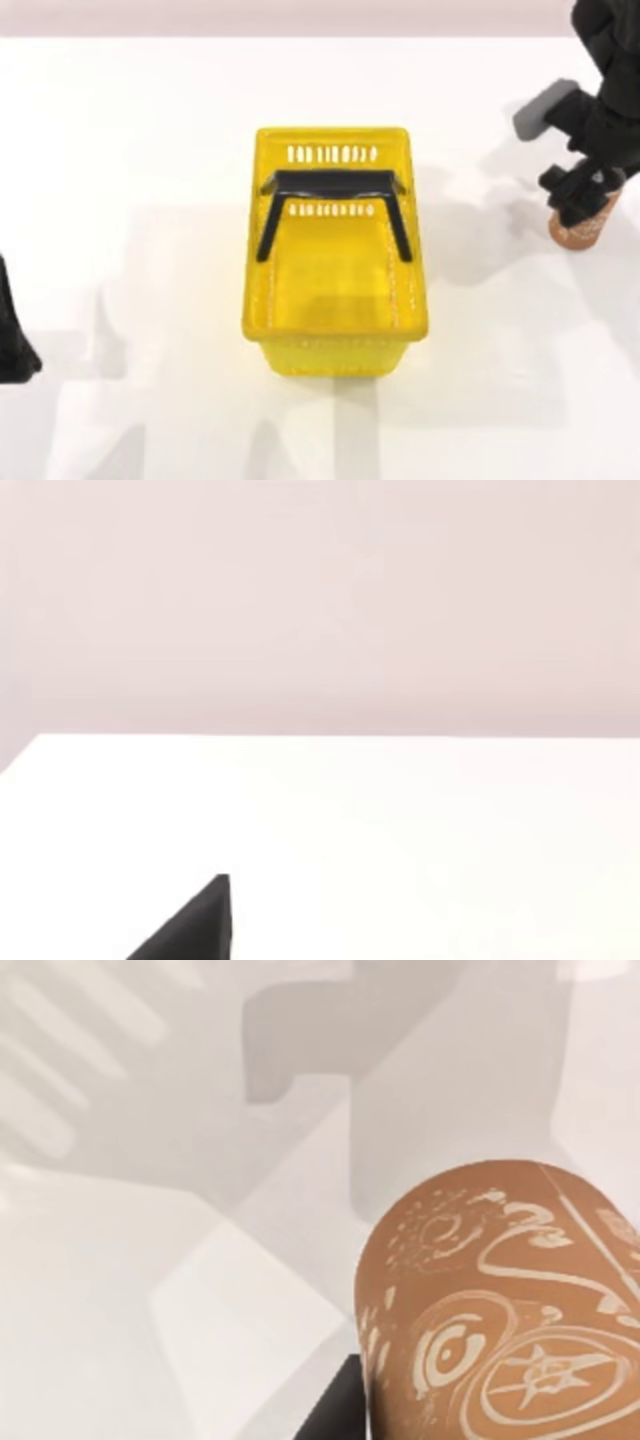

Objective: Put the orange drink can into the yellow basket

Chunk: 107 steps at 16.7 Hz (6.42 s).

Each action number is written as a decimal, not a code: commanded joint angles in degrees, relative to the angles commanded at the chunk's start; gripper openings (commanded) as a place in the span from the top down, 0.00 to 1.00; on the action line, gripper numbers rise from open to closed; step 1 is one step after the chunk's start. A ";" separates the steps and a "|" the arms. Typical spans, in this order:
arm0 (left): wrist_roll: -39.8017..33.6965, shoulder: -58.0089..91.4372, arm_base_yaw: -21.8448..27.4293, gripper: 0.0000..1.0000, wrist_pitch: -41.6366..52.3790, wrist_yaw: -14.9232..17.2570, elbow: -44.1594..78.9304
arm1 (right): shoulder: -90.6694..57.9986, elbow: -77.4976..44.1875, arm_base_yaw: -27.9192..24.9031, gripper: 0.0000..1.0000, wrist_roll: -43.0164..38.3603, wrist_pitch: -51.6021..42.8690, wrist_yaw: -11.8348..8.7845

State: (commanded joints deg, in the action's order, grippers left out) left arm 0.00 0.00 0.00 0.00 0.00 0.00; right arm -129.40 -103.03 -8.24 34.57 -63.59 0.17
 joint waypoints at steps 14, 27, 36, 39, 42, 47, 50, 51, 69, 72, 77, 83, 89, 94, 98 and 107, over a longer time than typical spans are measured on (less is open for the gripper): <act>0.00 0.00 0.00 0.00 0.00 0.00 0.00 | 0.10 -0.02 0.15 1.00 -0.07 -0.01 0.00; 0.00 0.00 0.00 0.00 0.00 0.00 0.00 | 2.06 11.00 -4.98 1.00 -16.70 49.81 -29.73; 0.00 0.00 0.00 0.00 0.00 0.00 0.00 | 7.43 23.66 -9.29 1.00 -33.29 97.46 -57.65; 0.00 0.00 0.00 0.00 0.00 0.00 0.00 | 9.60 25.57 -10.09 1.00 -35.81 105.14 -62.85; 0.00 0.00 0.00 0.00 0.00 0.00 0.00 | 10.39 26.04 -10.34 1.00 -36.48 107.34 -64.44; 0.00 0.00 0.00 0.00 0.00 0.00 0.00 | 10.00 25.88 -10.04 1.00 -36.52 107.41 -64.43; 0.00 0.00 0.00 0.00 0.00 0.00 0.00 | 6.84 26.87 -10.24 1.00 -36.44 111.35 -64.54; 0.00 0.00 0.00 0.00 0.00 0.00 0.00 | 5.28 27.43 -10.27 1.00 -36.41 113.54 -64.50; 0.00 0.00 0.00 0.00 0.00 0.00 0.00 | -3.04 30.99 -10.61 0.40 -36.22 125.32 -64.21; 0.00 0.00 0.00 0.00 0.00 0.00 0.00 | -3.04 30.99 -10.61 0.17 -36.22 125.32 -64.21; 0.00 0.00 0.00 0.00 0.00 0.00 0.00 | -3.04 30.99 -10.61 0.00 -36.22 125.32 -64.21; 0.00 0.00 0.00 0.00 0.00 0.00 0.00 | -2.45 30.85 -10.30 0.00 -36.10 124.97 -63.88; 4.38 8.47 3.76 0.00 8.44 1.17 5.06 | 5.66 36.43 -9.25 0.00 -35.29 121.48 -60.18; 13.87 29.21 11.55 0.00 27.51 3.03 23.05 | 24.33 49.92 -5.96 0.00 -33.86 112.01 -49.79; 23.47 48.21 18.40 0.00 42.37 3.50 45.54 | 44.34 63.07 -2.68 0.00 -33.10 101.81 -39.11; 46.59 94.13 31.73 0.00 68.15 1.00 100.30 | 98.92 91.03 4.26 0.00 -33.37 76.75 -14.11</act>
State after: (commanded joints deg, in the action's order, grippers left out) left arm 46.59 94.13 31.73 68.15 1.00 100.30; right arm -30.49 -12.00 -3.98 1.21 13.16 -13.94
